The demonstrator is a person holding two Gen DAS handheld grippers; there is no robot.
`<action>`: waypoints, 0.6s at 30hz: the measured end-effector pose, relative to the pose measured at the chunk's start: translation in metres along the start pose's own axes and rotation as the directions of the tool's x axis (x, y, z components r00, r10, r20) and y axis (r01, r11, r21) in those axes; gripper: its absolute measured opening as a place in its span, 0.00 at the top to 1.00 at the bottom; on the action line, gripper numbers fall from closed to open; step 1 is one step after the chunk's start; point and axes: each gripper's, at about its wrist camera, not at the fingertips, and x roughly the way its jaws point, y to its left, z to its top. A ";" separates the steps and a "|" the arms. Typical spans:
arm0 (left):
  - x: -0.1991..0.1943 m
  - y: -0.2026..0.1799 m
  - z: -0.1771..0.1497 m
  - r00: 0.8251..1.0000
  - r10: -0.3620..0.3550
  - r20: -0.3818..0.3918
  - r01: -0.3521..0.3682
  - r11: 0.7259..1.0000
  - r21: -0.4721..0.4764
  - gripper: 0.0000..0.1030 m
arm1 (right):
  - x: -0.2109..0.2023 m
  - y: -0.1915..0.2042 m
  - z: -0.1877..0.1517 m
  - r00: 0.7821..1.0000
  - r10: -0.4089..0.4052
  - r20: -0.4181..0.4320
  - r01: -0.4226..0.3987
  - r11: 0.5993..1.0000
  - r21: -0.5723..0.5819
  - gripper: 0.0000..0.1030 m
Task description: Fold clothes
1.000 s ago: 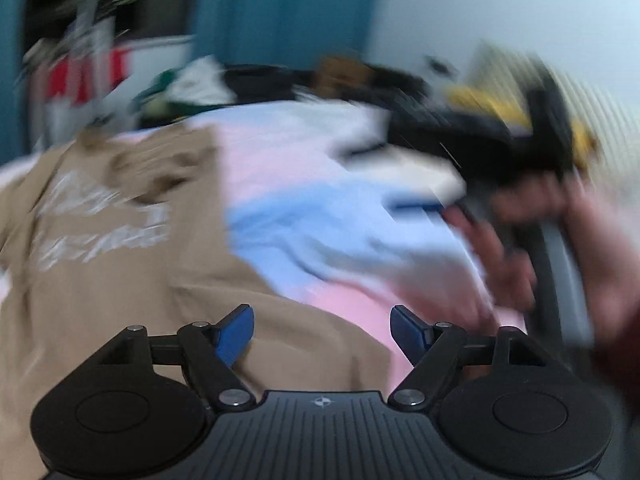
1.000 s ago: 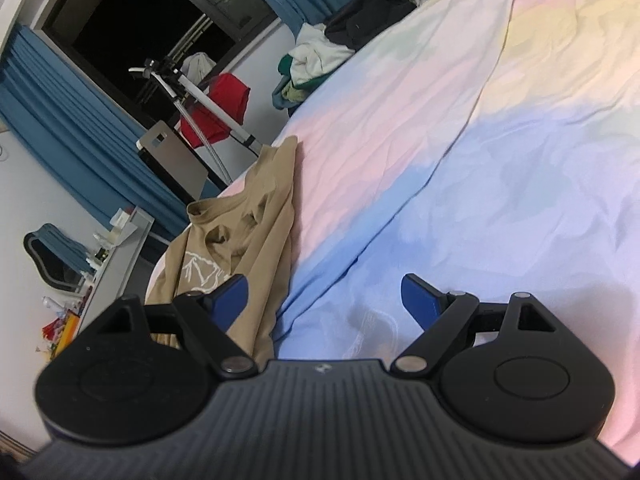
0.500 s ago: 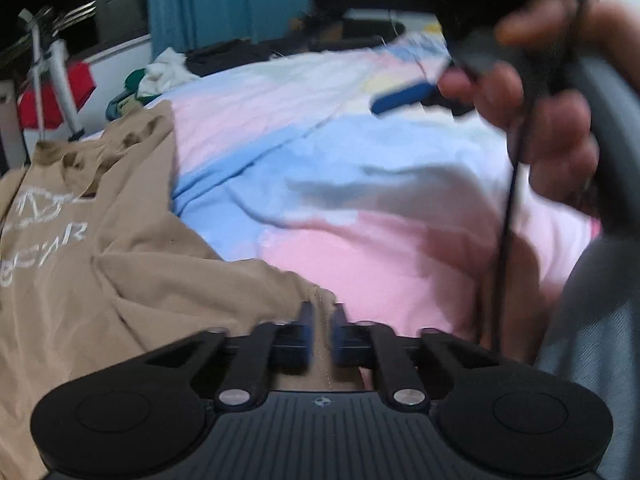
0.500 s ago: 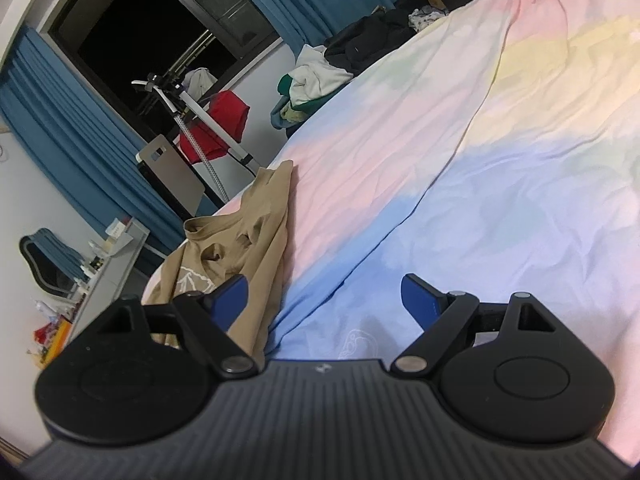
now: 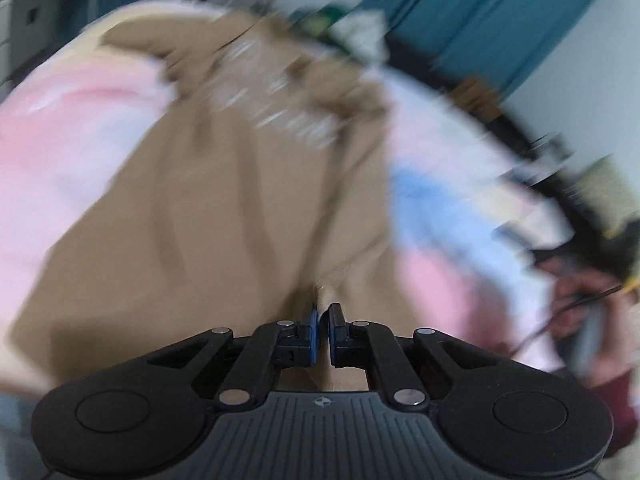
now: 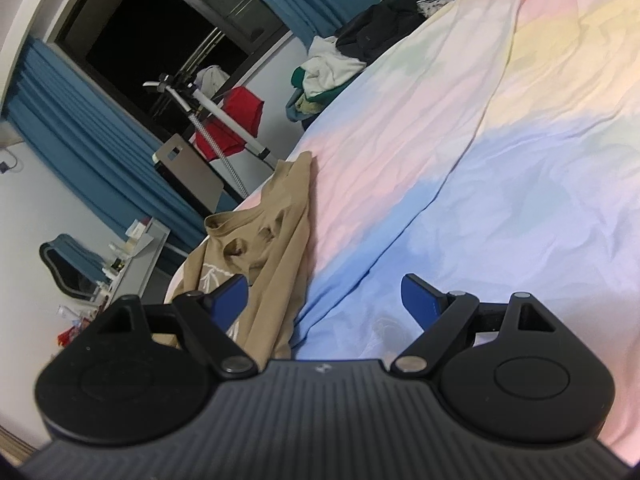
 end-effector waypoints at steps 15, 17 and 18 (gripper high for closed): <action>0.020 -0.104 -0.013 0.984 -0.026 0.178 -0.053 0.903 0.427 0.21 | 0.124 0.036 0.055 0.971 0.134 -0.197 -0.130 0.991 0.032 0.30; 0.043 -0.111 -0.013 0.991 0.001 0.133 -0.060 0.899 0.433 0.21 | 0.153 0.035 0.056 0.967 0.119 -0.225 -0.118 0.993 0.016 0.30; 0.054 -0.111 -0.014 0.994 0.017 0.103 -0.060 0.903 0.426 0.21 | 0.170 0.035 0.056 0.965 0.107 -0.240 -0.110 0.994 0.000 0.30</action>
